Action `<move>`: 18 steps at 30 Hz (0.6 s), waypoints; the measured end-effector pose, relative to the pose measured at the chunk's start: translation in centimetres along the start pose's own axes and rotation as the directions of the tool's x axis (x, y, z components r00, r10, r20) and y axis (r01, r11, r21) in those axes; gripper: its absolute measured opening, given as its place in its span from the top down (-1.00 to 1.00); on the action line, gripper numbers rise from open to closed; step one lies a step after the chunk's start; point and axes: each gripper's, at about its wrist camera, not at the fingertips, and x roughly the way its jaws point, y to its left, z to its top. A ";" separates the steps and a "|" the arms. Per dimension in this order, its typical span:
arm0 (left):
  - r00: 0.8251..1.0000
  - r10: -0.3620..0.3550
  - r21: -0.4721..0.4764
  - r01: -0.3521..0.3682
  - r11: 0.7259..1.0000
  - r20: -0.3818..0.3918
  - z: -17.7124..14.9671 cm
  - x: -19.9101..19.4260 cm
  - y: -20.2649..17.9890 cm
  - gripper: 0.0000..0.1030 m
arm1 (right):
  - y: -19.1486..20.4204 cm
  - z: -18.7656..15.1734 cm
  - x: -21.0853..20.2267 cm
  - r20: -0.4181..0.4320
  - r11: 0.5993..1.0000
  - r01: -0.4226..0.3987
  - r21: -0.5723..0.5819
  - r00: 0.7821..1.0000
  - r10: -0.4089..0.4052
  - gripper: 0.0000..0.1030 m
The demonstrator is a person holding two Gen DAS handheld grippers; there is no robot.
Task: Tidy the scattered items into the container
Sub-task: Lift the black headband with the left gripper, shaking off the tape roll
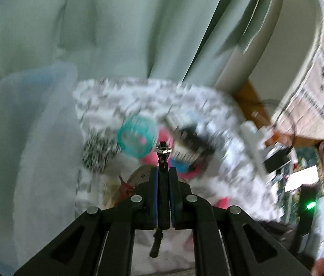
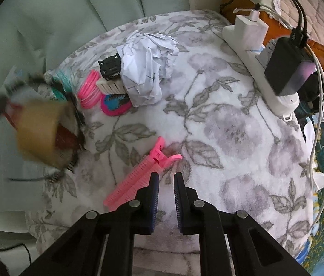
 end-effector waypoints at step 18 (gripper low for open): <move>0.994 -0.078 -0.033 0.081 0.996 0.076 0.7 -3.2 0.1 0.85 | -0.3 0.2 0.3 -0.007 0.999 -0.033 0.036 0.999 0.034 0.59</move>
